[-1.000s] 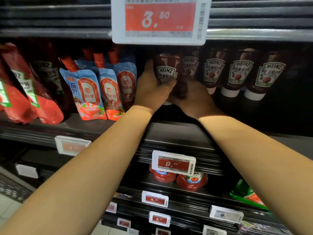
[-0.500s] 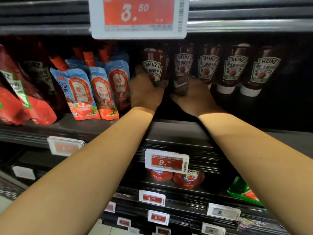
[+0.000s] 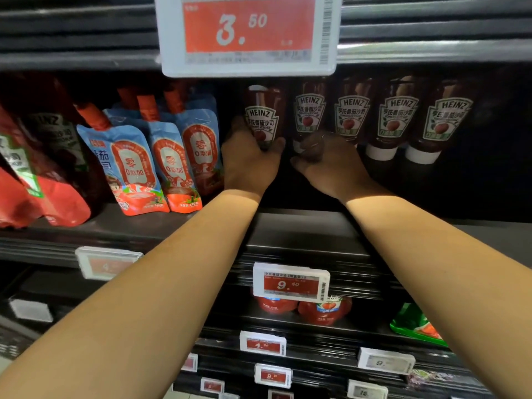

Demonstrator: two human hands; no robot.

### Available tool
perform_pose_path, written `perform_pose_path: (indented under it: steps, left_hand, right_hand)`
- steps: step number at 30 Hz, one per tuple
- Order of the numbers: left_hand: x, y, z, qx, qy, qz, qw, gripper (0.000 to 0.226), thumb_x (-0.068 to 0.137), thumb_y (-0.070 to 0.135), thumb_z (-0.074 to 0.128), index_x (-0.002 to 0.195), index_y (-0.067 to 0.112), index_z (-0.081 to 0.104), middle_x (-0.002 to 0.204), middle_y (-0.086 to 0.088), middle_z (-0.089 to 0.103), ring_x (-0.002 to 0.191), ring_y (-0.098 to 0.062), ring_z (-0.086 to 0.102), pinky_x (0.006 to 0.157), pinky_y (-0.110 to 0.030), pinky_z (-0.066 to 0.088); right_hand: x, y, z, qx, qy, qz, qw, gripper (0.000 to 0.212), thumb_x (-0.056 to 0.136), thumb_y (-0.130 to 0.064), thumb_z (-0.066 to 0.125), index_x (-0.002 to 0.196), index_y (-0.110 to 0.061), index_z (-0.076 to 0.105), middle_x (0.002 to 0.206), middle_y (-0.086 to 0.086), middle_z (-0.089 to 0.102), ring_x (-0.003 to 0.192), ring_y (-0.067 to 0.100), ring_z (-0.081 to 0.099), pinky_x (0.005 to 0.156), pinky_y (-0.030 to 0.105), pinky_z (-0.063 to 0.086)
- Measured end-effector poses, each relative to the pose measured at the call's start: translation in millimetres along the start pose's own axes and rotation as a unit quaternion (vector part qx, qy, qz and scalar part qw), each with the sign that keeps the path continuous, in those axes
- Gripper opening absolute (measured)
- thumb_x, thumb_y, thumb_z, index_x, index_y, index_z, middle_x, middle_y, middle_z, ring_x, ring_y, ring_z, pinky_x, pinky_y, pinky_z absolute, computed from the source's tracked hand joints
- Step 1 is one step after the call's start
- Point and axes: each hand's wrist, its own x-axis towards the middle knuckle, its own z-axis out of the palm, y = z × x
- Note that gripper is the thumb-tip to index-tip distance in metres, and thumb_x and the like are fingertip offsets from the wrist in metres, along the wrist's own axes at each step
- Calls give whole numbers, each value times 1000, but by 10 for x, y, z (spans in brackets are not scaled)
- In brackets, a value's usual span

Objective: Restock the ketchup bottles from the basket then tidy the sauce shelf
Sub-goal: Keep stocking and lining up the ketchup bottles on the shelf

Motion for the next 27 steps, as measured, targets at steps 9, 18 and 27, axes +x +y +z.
perform_pose_path:
  steps: [9, 18, 27]
  left_hand:
    - [-50, -28, -11, 19, -54, -27, 998, 77, 82, 35, 79, 141, 7, 39, 139, -15, 55, 129, -34, 52, 100, -32, 42]
    - [-707, 119, -366, 162, -118, 88, 976, 45, 88, 31, 68, 128, 10, 60, 131, -15, 57, 123, -33, 47, 101, -30, 34]
    - [-1563, 221, -765, 95, -82, 124, 984, 12, 89, 18, 66, 100, 19, 69, 101, 3, 66, 93, -12, 58, 84, -23, 42]
  right_hand:
    - [-150, 51, -230, -62, 44, 68, 995, 24, 86, -24, 76, 107, -19, 68, 88, -16, 63, 83, 0, 60, 63, -4, 34]
    - [-706, -33, -782, -202, -29, 105, 973, 40, 89, -31, 71, 126, -17, 64, 131, 7, 66, 120, 29, 60, 100, 29, 44]
    - [-1776, 69, -1529, -135, -13, 54, 989, 20, 84, -20, 73, 103, -21, 68, 99, -3, 67, 99, 20, 64, 83, 22, 41]
